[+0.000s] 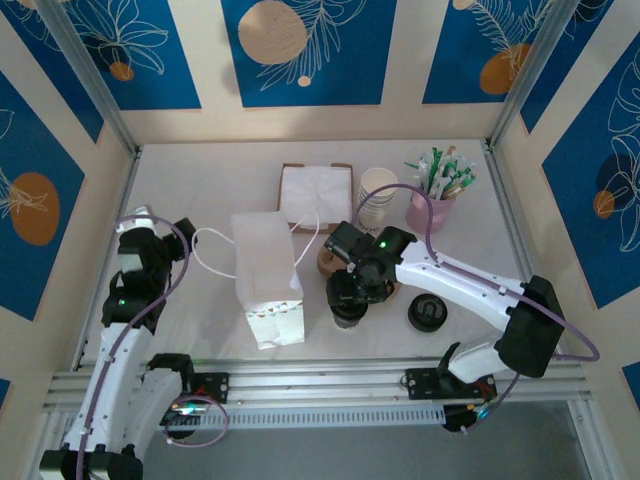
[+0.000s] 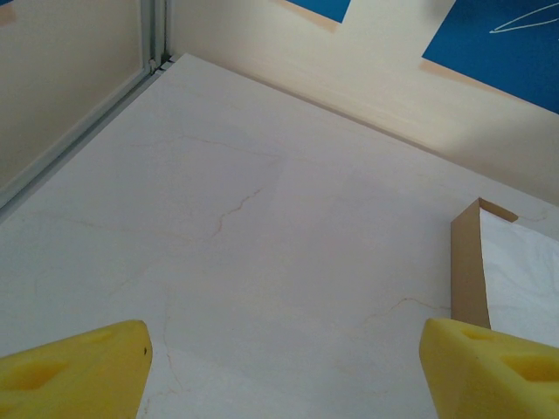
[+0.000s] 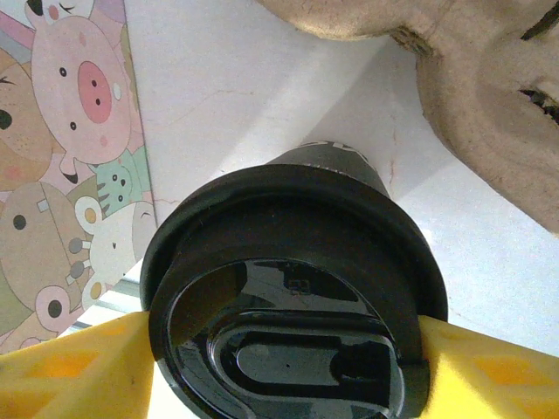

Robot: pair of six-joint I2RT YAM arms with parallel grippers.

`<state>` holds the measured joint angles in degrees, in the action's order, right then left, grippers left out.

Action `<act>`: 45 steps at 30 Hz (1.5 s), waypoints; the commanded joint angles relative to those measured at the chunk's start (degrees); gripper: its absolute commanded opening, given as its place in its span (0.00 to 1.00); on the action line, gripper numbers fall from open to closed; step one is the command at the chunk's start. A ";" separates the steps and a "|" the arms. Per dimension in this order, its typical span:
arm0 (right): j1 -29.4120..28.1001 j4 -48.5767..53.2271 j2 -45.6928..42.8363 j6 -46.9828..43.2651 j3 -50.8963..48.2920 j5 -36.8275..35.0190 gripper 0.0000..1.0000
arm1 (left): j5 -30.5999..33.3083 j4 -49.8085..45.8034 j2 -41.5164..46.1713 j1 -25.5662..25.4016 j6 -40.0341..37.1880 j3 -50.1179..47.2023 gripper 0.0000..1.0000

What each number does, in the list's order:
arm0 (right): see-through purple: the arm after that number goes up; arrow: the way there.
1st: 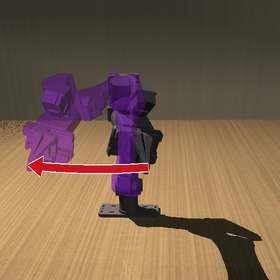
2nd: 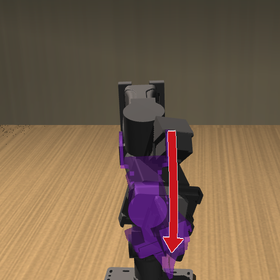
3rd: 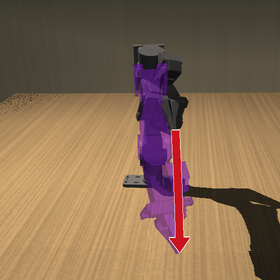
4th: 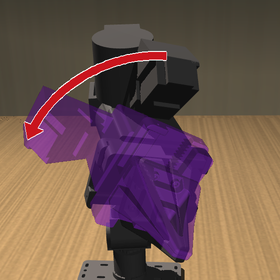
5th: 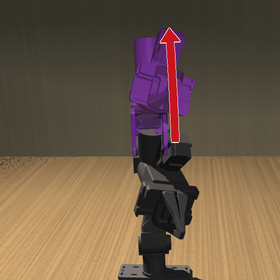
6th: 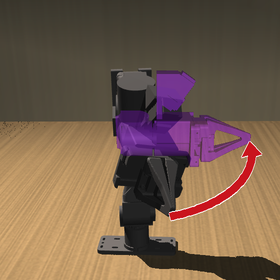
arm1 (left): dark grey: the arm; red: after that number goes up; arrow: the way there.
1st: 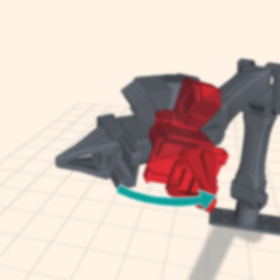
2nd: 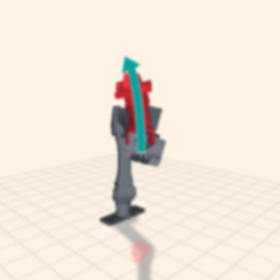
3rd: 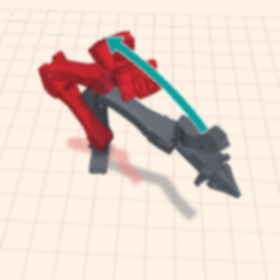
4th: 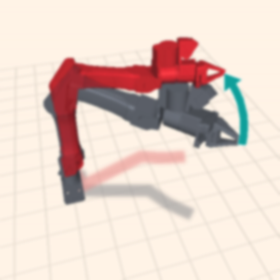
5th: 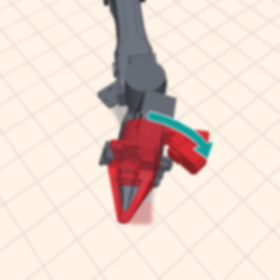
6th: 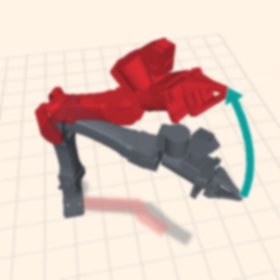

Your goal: Pack the takeout coffee

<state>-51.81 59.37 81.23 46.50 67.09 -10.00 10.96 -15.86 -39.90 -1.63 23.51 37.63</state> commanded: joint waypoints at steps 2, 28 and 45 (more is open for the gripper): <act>-0.28 2.95 2.11 1.03 0.22 0.01 0.69 | -0.19 0.93 0.43 -0.13 -0.30 -0.49 0.80; -4.30 8.81 10.04 4.62 -1.40 -9.13 0.68 | -0.24 1.08 0.09 -0.13 -0.30 -0.51 0.80; -8.19 1.80 5.21 14.10 -11.48 -13.57 0.64 | -0.24 1.04 0.00 -0.13 -0.31 -0.45 0.80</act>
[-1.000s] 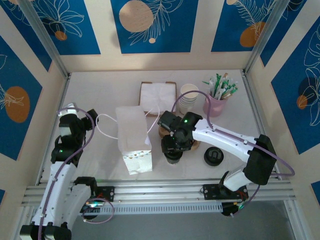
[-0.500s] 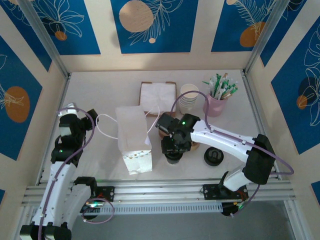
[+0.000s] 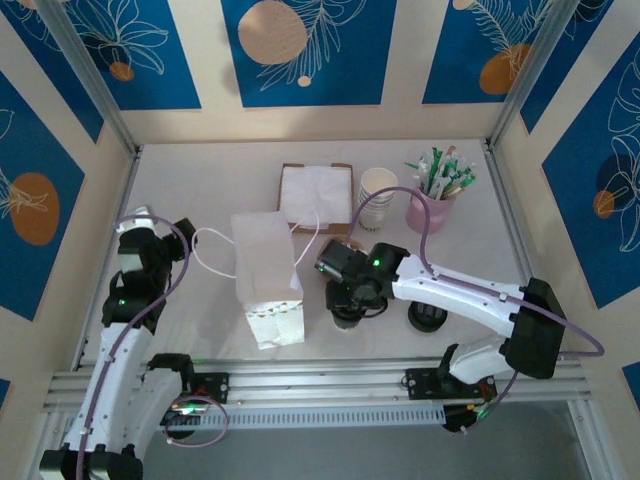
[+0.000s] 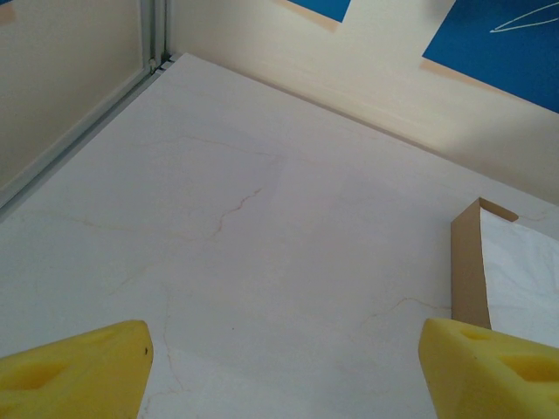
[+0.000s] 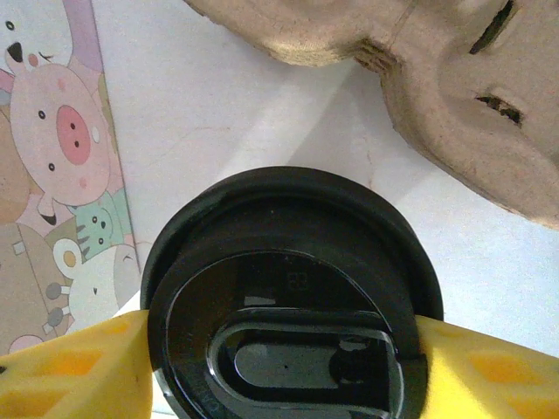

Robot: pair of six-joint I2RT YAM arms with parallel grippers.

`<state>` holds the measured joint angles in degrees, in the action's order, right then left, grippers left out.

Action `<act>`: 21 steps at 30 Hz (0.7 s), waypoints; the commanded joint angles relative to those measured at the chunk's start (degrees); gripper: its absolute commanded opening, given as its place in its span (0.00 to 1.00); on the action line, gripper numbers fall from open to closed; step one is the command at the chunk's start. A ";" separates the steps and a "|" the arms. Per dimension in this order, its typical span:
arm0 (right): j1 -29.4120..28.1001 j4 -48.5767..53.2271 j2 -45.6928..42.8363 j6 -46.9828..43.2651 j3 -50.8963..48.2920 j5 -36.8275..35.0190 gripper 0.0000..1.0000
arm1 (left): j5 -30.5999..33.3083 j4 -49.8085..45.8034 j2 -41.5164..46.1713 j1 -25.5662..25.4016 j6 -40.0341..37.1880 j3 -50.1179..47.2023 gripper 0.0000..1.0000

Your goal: Pack the takeout coffee

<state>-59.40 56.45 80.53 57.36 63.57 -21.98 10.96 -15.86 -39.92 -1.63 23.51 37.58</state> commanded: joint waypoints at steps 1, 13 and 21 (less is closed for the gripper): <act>-1.07 5.17 6.16 3.66 -8.11 -2.33 0.64 | -0.16 1.09 0.02 -0.11 -0.30 -0.47 0.80; -2.11 7.24 4.49 9.41 -8.25 -4.30 0.64 | -0.24 1.06 -0.07 -0.13 -0.31 -0.47 0.80; 0.46 9.90 0.75 10.13 -1.61 -4.39 0.67 | -0.15 0.94 0.03 -0.13 -0.35 -0.49 0.80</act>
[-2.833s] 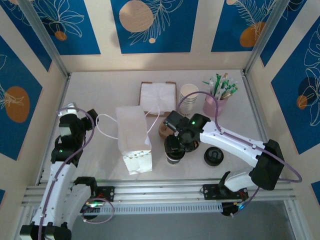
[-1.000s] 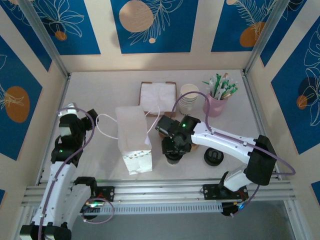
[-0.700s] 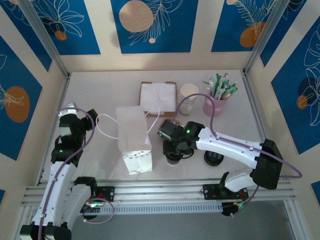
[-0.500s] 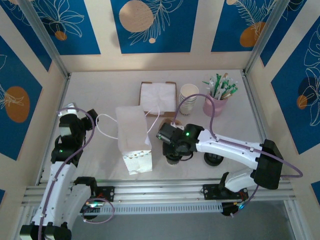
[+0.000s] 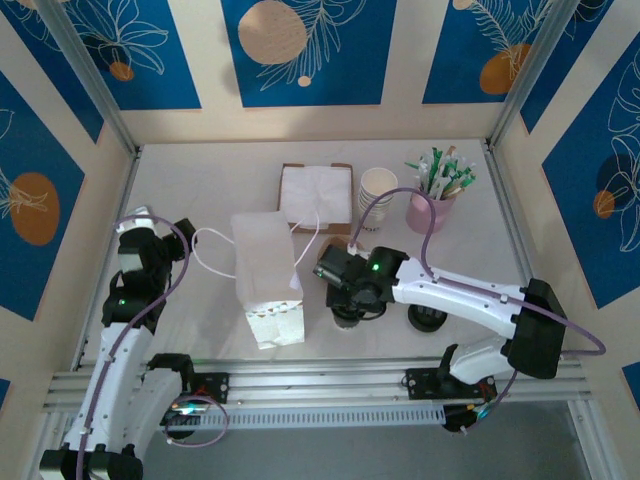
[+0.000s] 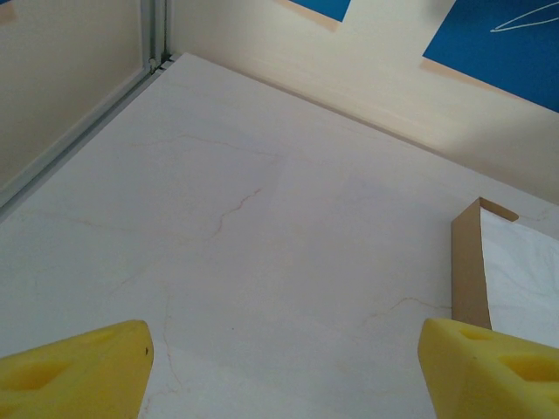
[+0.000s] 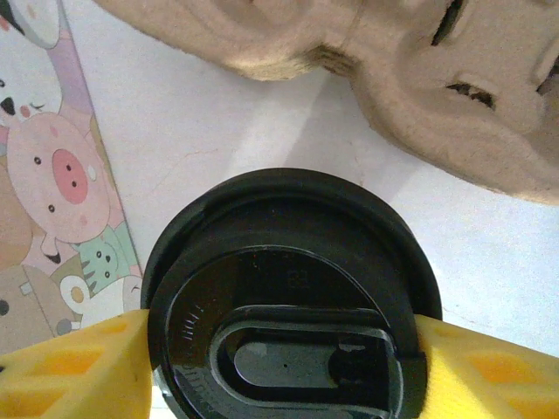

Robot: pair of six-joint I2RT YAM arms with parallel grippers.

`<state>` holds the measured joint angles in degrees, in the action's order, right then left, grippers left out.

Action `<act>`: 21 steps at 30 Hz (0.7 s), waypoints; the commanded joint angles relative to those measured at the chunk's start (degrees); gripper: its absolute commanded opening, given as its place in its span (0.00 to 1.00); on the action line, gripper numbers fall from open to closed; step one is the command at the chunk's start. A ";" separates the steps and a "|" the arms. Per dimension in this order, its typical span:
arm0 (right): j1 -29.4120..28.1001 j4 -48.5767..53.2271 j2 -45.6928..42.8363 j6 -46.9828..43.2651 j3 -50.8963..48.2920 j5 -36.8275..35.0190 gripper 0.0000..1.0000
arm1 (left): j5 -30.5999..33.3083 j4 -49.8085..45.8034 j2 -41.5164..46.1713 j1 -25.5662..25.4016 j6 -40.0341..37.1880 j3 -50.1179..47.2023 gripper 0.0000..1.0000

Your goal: Pack the takeout coffee

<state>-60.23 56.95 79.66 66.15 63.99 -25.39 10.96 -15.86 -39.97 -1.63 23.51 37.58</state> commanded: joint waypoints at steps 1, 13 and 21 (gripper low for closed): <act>1.44 9.57 1.22 1.35 -1.66 -1.07 0.68 | -0.15 1.00 0.06 -0.13 -0.40 -0.48 0.80; 3.05 8.96 -2.24 1.17 -0.75 0.09 0.74 | -0.15 1.00 -0.07 -0.13 -0.39 -0.46 0.80; 4.14 8.84 -4.05 2.30 -1.29 0.76 0.79 | -0.15 0.95 -0.11 -0.13 -0.39 -0.36 0.79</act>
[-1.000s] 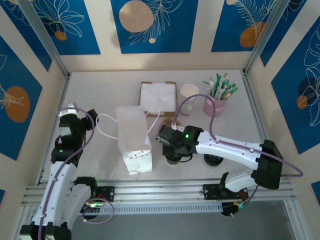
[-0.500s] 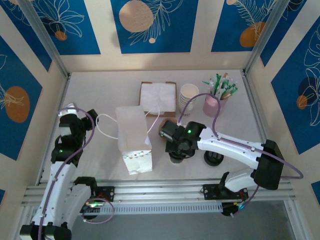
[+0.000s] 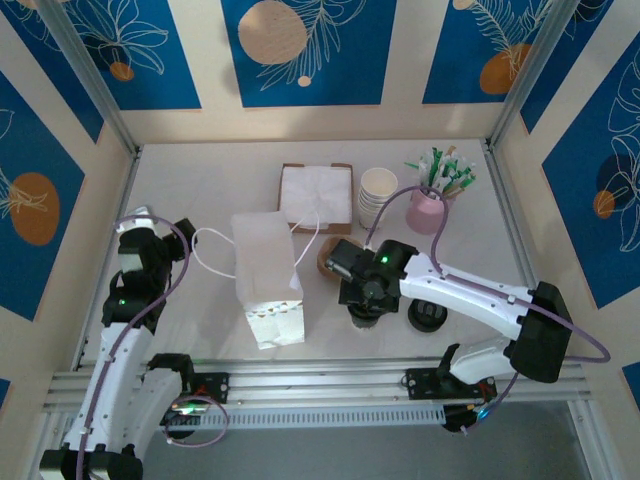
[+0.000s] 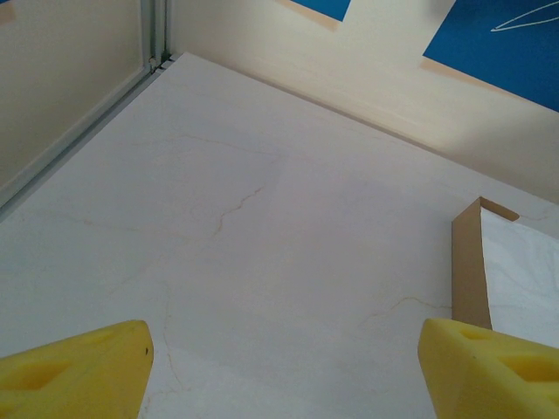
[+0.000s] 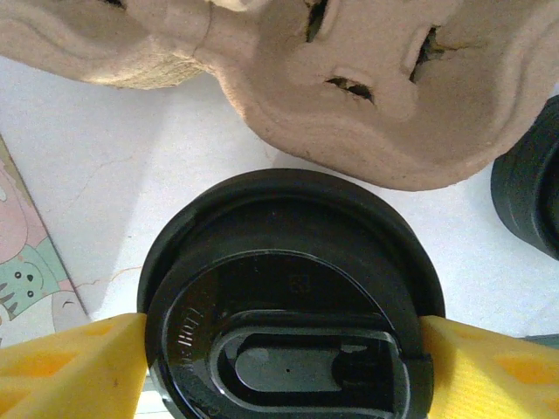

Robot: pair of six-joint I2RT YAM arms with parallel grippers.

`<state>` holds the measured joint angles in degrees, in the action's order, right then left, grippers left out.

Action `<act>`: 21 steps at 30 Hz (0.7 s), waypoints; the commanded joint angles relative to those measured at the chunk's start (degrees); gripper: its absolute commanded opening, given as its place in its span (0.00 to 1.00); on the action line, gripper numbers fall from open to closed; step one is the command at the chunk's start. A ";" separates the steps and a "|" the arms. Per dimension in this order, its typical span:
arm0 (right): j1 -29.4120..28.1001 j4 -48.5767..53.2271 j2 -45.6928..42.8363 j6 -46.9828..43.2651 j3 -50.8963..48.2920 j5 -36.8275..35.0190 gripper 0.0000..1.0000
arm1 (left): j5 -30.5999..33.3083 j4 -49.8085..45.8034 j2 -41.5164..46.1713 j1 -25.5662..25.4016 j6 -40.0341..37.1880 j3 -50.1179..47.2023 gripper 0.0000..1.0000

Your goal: Pack the takeout coffee

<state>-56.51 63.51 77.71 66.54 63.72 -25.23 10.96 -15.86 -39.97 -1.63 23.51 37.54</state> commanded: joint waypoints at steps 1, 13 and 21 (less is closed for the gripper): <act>0.44 1.99 -2.54 2.08 -1.22 0.63 0.79 | -0.15 0.98 -0.11 -0.13 -0.39 -0.34 0.79; 2.72 -1.16 -9.33 -2.91 -3.84 1.83 0.88 | -0.34 0.93 -0.11 -0.13 -0.42 -0.28 0.79; 2.38 -9.60 -17.01 -31.40 -2.79 0.60 0.86 | -0.41 1.03 0.11 -0.13 -0.31 -0.35 0.79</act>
<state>-53.98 58.41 64.29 50.09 60.49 -24.25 10.96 -15.86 -39.97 -1.63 23.51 37.54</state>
